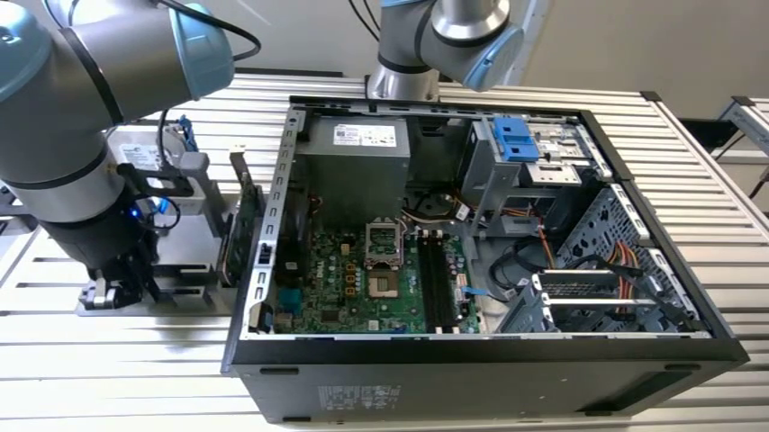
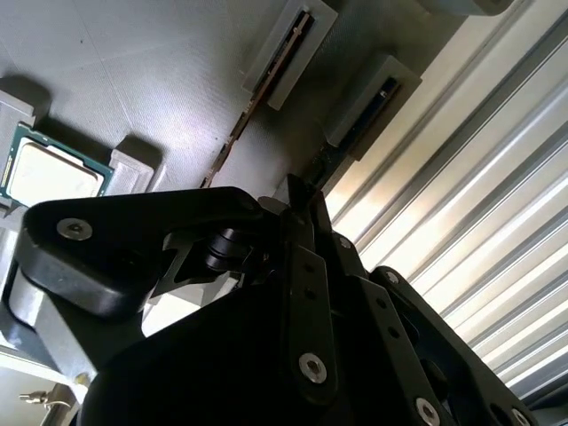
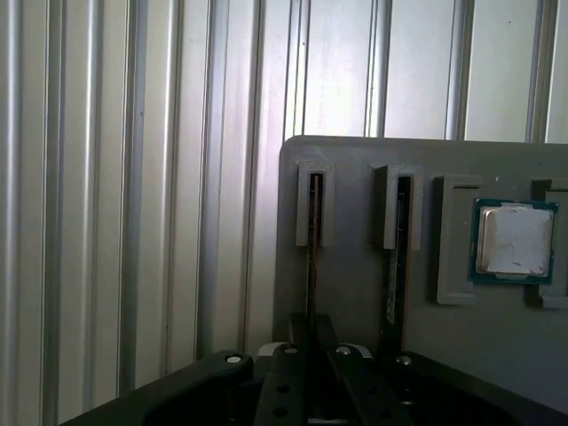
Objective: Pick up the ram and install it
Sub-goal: 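Pick up the ram and move it above insertion slot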
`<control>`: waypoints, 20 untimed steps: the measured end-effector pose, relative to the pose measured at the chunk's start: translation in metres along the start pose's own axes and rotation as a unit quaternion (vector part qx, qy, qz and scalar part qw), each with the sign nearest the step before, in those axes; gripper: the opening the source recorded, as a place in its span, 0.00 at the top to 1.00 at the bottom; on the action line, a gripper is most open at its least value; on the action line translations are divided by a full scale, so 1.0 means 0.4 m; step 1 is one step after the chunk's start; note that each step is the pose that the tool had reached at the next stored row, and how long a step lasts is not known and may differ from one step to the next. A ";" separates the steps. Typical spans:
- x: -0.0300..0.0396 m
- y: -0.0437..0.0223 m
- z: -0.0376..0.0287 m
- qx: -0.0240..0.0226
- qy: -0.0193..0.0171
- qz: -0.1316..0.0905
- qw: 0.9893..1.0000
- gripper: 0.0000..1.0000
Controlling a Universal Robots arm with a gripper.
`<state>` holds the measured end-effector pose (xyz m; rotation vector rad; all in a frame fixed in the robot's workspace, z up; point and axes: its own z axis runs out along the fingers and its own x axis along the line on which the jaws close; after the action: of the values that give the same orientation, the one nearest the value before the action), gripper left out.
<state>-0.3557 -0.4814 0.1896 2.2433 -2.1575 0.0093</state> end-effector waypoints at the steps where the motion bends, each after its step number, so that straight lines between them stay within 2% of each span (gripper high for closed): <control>1: 0.000 0.000 0.000 0.000 0.000 0.000 1.000 1.00; 10: 0.000 0.000 0.000 0.000 0.000 0.000 1.000 1.00; 20: 0.001 0.000 -0.028 0.000 0.000 0.000 1.000 1.00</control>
<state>-0.3557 -0.4816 0.2008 2.2434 -2.1575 0.0093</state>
